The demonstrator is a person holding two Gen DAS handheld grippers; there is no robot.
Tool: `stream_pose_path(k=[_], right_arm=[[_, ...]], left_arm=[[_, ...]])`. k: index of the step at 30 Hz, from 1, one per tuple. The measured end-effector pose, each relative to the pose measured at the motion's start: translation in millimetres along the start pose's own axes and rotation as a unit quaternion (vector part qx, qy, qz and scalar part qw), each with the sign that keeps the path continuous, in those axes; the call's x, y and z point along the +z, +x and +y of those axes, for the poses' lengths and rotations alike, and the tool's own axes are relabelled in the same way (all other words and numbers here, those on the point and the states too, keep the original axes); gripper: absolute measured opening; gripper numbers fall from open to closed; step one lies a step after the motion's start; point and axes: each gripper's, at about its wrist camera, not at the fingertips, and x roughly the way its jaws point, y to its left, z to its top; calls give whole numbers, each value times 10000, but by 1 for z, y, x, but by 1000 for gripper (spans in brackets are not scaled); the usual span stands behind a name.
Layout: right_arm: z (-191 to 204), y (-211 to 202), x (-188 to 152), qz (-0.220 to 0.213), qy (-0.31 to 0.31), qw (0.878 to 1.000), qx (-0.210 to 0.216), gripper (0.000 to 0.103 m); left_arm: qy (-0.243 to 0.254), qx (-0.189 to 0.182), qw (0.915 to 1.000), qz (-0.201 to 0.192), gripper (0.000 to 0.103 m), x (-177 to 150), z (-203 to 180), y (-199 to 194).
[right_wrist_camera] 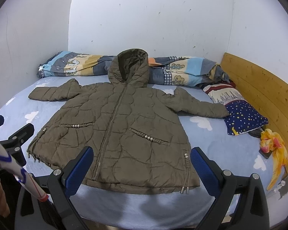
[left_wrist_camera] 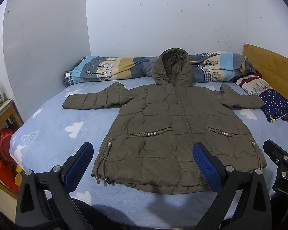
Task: Fold large clothes
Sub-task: 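Move the right tool toward the jacket sleeve beside the star pillow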
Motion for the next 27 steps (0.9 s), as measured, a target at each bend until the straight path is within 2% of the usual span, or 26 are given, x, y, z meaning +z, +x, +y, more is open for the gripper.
stream_pose_path(k=[15,27], right_arm=[[-3,12,-3,157,15,9999,9,102],[-8,36,-5,413,82,9990,159,102]], left_arm=[[84,11,9999,105,103,-2,-9,12],[162,131,9995,239,103,-1,-15,37]])
